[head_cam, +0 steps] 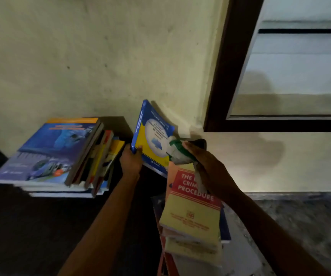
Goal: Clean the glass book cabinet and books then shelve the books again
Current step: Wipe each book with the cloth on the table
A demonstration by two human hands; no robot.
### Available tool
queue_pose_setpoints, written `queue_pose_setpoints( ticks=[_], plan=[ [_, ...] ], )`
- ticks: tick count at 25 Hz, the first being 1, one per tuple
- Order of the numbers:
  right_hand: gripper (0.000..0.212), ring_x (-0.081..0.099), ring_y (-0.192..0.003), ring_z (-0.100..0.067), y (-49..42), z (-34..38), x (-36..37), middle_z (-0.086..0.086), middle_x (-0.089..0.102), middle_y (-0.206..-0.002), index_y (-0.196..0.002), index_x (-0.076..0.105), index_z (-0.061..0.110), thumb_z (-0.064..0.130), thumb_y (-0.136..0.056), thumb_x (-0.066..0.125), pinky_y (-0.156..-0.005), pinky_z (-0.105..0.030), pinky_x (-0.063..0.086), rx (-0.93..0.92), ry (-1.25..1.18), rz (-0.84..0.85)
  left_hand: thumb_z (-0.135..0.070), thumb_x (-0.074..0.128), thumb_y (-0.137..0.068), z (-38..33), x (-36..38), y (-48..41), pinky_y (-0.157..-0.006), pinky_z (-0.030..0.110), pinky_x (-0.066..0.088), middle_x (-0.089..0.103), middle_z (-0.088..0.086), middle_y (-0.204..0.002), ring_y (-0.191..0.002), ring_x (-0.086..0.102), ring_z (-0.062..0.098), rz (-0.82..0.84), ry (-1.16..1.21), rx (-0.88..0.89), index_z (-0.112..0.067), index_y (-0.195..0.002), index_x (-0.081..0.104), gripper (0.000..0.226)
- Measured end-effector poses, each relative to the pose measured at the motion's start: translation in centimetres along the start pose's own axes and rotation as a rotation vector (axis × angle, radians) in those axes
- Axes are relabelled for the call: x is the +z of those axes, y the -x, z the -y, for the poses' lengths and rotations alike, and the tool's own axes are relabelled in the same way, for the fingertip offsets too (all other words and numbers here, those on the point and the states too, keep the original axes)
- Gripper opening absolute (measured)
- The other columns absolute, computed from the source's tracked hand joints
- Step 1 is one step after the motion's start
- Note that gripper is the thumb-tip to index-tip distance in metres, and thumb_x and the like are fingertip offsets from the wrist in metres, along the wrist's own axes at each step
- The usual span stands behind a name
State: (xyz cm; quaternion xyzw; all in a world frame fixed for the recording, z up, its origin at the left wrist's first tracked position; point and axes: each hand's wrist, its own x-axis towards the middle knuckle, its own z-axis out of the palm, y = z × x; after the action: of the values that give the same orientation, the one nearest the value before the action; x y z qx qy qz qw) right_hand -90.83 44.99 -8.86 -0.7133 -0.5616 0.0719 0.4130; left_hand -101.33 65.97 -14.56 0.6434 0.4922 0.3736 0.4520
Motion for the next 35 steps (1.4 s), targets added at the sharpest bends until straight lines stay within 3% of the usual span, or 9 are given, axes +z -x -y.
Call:
queue_pose_setpoints(
  ticks=[5,8,11,16,19,22,28,31,35],
  plan=[
    [0.052,0.028,-0.134,0.003,-1.3,4.7,3.4,0.006,0.035,-0.143,-0.137,0.037,0.019,-0.002,-0.09,0.038,-0.111,-0.016,0.023,-0.227,-0.021,-0.078,-0.027,0.066,-0.086,-0.2,-10.3,7.1,-0.074,0.041,0.053,0.066,0.003,-0.084,-0.078,0.063,0.019,-0.061,0.323,-0.031,-0.017,-0.096,0.062,0.014],
    [0.047,0.028,-0.135,0.004,-1.0,8.0,5.8,0.008,0.035,-0.143,-0.137,0.039,0.015,-0.001,-0.093,0.036,-0.109,-0.015,0.024,-0.329,-0.1,-0.061,-0.01,0.057,-0.089,0.4,-16.8,11.5,-0.052,0.024,0.054,0.071,-0.01,-0.071,-0.063,0.065,0.003,0.015,0.507,-0.126,-0.019,-0.095,0.062,0.012],
    [0.042,0.027,-0.135,0.004,0.4,10.1,8.3,0.008,0.034,-0.143,-0.137,0.039,0.012,0.003,-0.096,0.033,-0.109,-0.014,0.023,-0.384,-0.162,0.024,-0.01,0.063,-0.079,3.1,-21.0,15.6,-0.042,0.021,0.049,0.069,-0.002,-0.064,-0.052,0.063,0.008,0.06,0.55,-0.242,-0.012,-0.087,0.062,0.009],
    [0.043,0.03,-0.135,-0.005,3.6,10.2,14.8,0.006,0.034,-0.144,-0.138,0.038,0.019,0.01,-0.096,0.033,-0.11,-0.012,0.018,-0.266,-0.213,0.202,-0.01,0.058,-0.087,11.3,-23.5,18.7,-0.042,0.022,0.048,0.069,0.005,-0.075,-0.054,0.063,0.011,0.101,0.606,-0.58,-0.01,-0.095,0.061,0.009],
    [0.047,0.031,-0.133,-0.007,4.3,9.0,18.3,0.001,0.036,-0.143,-0.138,0.04,0.013,0.004,-0.092,0.034,-0.109,-0.009,0.019,-0.162,-0.224,0.242,-0.009,0.058,-0.088,14.7,-24.2,17.7,-0.058,0.033,0.058,0.071,0.006,-0.087,-0.066,0.067,0.013,0.144,0.6,-0.674,-0.012,-0.101,0.062,0.014],
    [0.051,0.038,-0.131,-0.014,3.4,6.9,21.3,-0.004,0.04,-0.141,-0.137,0.04,0.014,0.002,-0.088,0.033,-0.11,-0.014,0.023,-0.14,-0.158,0.224,-0.006,0.056,-0.089,16.6,-24.1,17.7,-0.056,0.033,0.058,0.069,0.008,-0.085,-0.065,0.067,0.017,0.022,0.719,-0.769,-0.012,-0.094,0.061,0.008],
    [0.07,0.033,-0.136,-0.028,0.1,3.7,26.0,-0.013,0.033,-0.148,-0.143,0.032,0.012,-0.01,-0.078,0.044,-0.113,-0.033,0.026,-0.024,0.121,0.292,-0.011,0.044,-0.096,16.7,-23.5,19.5,-0.051,0.024,0.056,0.072,-0.001,-0.069,-0.058,0.068,0.011,-0.112,0.832,-0.707,-0.01,-0.091,0.06,0.017],
    [0.075,0.043,-0.129,-0.031,1.6,3.4,27.8,-0.013,0.039,-0.145,-0.144,0.031,0.015,0.001,-0.076,0.058,-0.1,-0.044,0.04,-0.074,0.375,0.298,-0.012,0.045,-0.096,16.9,-23.3,20.4,-0.054,0.025,0.056,0.073,0.002,-0.077,-0.065,0.07,0.013,-0.105,0.844,-0.693,-0.009,-0.097,0.063,0.018],
    [0.076,0.057,-0.11,-0.026,5.3,5.0,28.5,-0.006,0.05,-0.137,-0.142,0.034,0.025,0.007,-0.072,0.057,-0.077,-0.037,0.049,-0.216,0.48,0.26,-0.013,0.043,-0.097,17.6,-23.1,21.3,-0.052,0.025,0.056,0.073,0.0,-0.073,-0.063,0.069,0.012,-0.111,0.864,-0.728,-0.011,-0.091,0.062,0.02]
  ],
)
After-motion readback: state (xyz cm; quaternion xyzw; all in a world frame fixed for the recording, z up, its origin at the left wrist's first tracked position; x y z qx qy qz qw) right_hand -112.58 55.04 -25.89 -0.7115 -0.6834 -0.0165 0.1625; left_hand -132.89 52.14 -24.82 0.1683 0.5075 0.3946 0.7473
